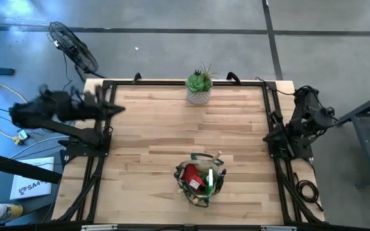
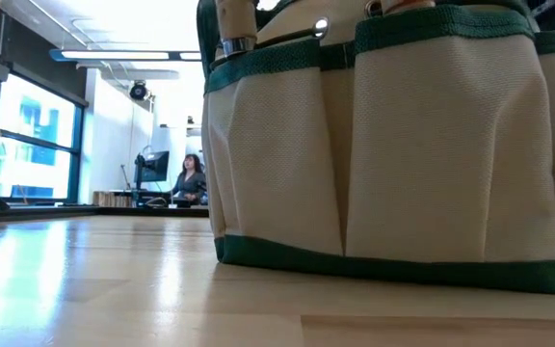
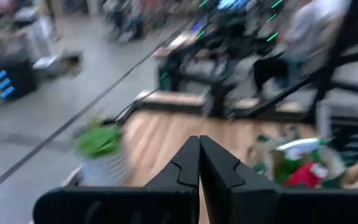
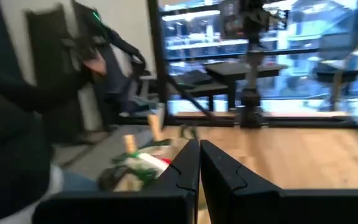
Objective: Pick & Place Garden tools in Gardening bag
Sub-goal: Return to Home Position
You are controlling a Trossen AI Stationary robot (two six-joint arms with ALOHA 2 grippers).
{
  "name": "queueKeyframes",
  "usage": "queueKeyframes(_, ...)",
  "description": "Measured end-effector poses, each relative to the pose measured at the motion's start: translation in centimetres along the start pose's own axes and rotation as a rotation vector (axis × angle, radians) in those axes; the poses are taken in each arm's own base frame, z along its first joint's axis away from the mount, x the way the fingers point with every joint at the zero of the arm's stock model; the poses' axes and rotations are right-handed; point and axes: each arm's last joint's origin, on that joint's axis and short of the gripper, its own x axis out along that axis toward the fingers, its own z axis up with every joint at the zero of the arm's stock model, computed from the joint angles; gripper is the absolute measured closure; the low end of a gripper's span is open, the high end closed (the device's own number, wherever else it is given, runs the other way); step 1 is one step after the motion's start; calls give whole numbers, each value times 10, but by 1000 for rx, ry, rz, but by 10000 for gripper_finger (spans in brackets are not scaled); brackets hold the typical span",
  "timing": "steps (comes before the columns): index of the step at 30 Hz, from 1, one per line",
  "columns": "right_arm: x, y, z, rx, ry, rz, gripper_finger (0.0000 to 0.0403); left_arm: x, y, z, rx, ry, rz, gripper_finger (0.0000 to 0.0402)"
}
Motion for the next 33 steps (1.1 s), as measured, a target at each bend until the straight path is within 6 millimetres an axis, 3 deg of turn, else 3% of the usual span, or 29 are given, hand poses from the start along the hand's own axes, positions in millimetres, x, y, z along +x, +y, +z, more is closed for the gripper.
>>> queueKeyframes(5,7,7,-29,72,23,31,399,13,-5,-70,-19,-112,-124,401)
queueKeyframes(8,12,12,-43,107,23,38,399,13,-5,-95,-49,-137,-169,401)
queueKeyframes(19,24,22,-82,171,27,43,398,17,-12,-148,-22,-159,-423,401)
queueKeyframes(25,31,25,-110,179,-14,33,398,24,-13,-172,-19,-172,-419,401)
queueKeyframes(33,36,23,-108,105,-39,123,398,36,-17,-196,-29,-136,-458,401)
